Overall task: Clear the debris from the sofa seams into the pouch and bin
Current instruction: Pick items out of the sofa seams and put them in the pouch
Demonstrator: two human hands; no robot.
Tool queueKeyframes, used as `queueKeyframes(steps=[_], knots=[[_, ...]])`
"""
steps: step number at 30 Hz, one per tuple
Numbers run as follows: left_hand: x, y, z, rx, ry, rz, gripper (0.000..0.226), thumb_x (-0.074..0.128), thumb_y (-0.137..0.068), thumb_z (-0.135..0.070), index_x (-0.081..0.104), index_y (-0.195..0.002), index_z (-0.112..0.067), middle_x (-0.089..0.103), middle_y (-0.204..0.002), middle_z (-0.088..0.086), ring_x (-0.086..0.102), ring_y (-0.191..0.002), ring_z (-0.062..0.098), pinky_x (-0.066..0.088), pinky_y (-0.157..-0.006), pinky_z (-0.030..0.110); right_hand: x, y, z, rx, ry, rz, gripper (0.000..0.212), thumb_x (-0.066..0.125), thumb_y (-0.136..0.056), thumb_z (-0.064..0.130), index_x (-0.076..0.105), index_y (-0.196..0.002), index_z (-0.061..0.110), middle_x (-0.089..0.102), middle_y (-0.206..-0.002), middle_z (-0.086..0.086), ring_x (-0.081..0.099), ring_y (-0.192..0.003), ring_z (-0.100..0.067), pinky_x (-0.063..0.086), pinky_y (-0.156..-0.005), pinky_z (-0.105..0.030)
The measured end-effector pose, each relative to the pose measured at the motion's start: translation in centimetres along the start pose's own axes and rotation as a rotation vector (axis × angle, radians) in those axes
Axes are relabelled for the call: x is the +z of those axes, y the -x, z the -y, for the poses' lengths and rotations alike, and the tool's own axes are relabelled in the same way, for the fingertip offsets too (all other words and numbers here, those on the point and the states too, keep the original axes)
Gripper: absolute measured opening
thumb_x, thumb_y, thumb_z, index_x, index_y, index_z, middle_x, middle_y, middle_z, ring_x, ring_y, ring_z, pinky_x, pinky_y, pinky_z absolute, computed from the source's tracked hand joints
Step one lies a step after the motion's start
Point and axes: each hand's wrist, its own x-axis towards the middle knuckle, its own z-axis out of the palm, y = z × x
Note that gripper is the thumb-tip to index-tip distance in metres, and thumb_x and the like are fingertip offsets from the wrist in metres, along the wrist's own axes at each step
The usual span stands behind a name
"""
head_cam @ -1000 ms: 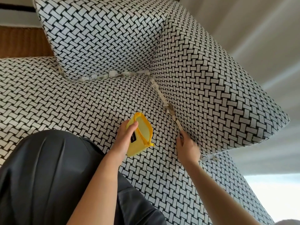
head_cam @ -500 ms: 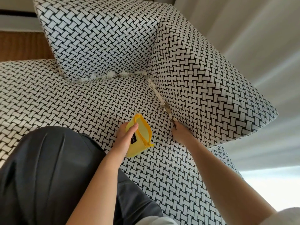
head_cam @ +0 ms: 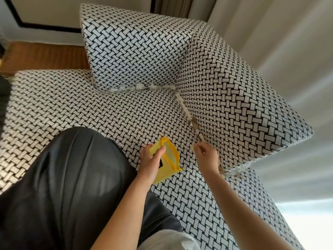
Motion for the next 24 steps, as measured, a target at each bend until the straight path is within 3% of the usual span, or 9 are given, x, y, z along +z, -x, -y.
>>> queueKeyframes(steps=[3,6,8,11,13,16,19,21,24], knots=[[-0.3,-0.1,0.0,-0.041,0.048,0.016,0.061,0.055,-0.086,-0.047,0.035,-0.138,-0.022,0.04,-0.138,0.01,0.046,-0.119,0.026,0.043,-0.096,0.047,-0.2,2.3,2.2,-0.11,-0.235,-0.003,0.026,0.06,-0.088,0.017,0.057,-0.063,0.024,0.046,-0.045,0.011,0.037,-0.036,-0.001,0.03,-0.036,-0.011],[-0.3,0.0,0.0,-0.038,0.048,0.022,0.059,0.056,-0.086,-0.045,0.036,-0.136,-0.021,0.044,-0.134,0.012,0.049,-0.118,0.028,0.043,-0.097,0.051,-0.2,3.4,4.1,-0.241,-0.26,0.134,0.02,0.059,-0.087,0.013,0.062,-0.071,0.025,0.055,-0.055,0.012,0.042,-0.041,0.001,0.032,-0.04,-0.01],[-0.4,0.0,0.2,-0.037,0.058,0.015,0.054,0.054,-0.087,-0.045,0.039,-0.134,-0.022,0.046,-0.132,0.012,0.05,-0.116,0.028,0.043,-0.096,0.052,0.2,3.7,4.3,-0.24,-0.247,0.19,0.018,0.055,-0.09,0.014,0.065,-0.078,0.024,0.059,-0.063,0.016,0.047,-0.047,0.006,0.035,-0.044,-0.008],[-0.5,-0.1,0.4,-0.041,0.059,0.019,0.051,0.053,-0.087,-0.047,0.042,-0.13,-0.022,0.047,-0.129,0.011,0.049,-0.114,0.027,0.044,-0.095,0.05,0.8,3.5,2.8,-0.088,-0.275,0.095,0.02,0.047,-0.095,0.014,0.066,-0.097,0.014,0.057,-0.061,0.013,0.047,-0.044,0.001,0.035,-0.04,-0.012],[-0.6,-0.2,0.5,-0.045,0.046,0.021,0.058,0.055,-0.083,-0.052,0.041,-0.131,-0.021,0.044,-0.13,0.01,0.047,-0.115,0.027,0.043,-0.095,0.049,0.8,3.3,1.0,0.023,-0.133,0.047,0.025,0.043,-0.096,0.015,0.06,-0.113,0.012,0.064,-0.079,0.003,0.053,-0.052,-0.008,0.046,-0.044,-0.023],[-0.6,-0.3,0.7,-0.037,0.03,0.012,0.056,0.055,-0.085,-0.05,0.042,-0.13,-0.019,0.044,-0.13,0.011,0.046,-0.114,0.026,0.043,-0.093,0.046,0.7,3.4,-2.3,0.109,0.255,0.118,0.037,0.039,-0.096,0.018,0.043,-0.133,0.02,0.059,-0.106,-0.003,0.045,-0.052,-0.005,0.032,-0.04,-0.019],[-0.7,-0.3,0.9,-0.05,0.001,0.025,0.057,0.053,-0.086,-0.049,0.04,-0.133,-0.02,0.041,-0.133,0.011,0.044,-0.116,0.027,0.043,-0.089,0.044,0.8,2.9,-3.7,0.11,0.475,0.109,0.045,0.035,-0.097,0.022,0.028,-0.141,0.027,0.052,-0.128,-0.006,0.043,-0.047,-0.004,0.028,-0.036,-0.016],[-0.7,-0.3,1.0,-0.044,-0.005,0.034,0.058,0.052,-0.086,-0.051,0.038,-0.134,-0.02,0.039,-0.135,0.011,0.044,-0.117,0.027,0.043,-0.088,0.043,0.8,1.8,-3.3,0.13,0.569,0.143,0.049,0.031,-0.098,0.025,0.018,-0.145,0.031,0.058,-0.121,-0.01,0.049,-0.051,-0.005,0.034,-0.038,-0.017],[-0.7,-0.4,1.1,-0.034,-0.01,0.044,0.062,0.052,-0.086,-0.053,0.036,-0.136,-0.02,0.037,-0.137,0.011,0.043,-0.119,0.027,0.042,-0.088,0.044,0.5,-1.0,-2.6,0.203,0.639,0.257,0.049,0.025,-0.099,0.03,0.011,-0.146,0.031,0.063,-0.104,-0.009,0.058,-0.07,-0.016,0.043,-0.054,-0.025]])
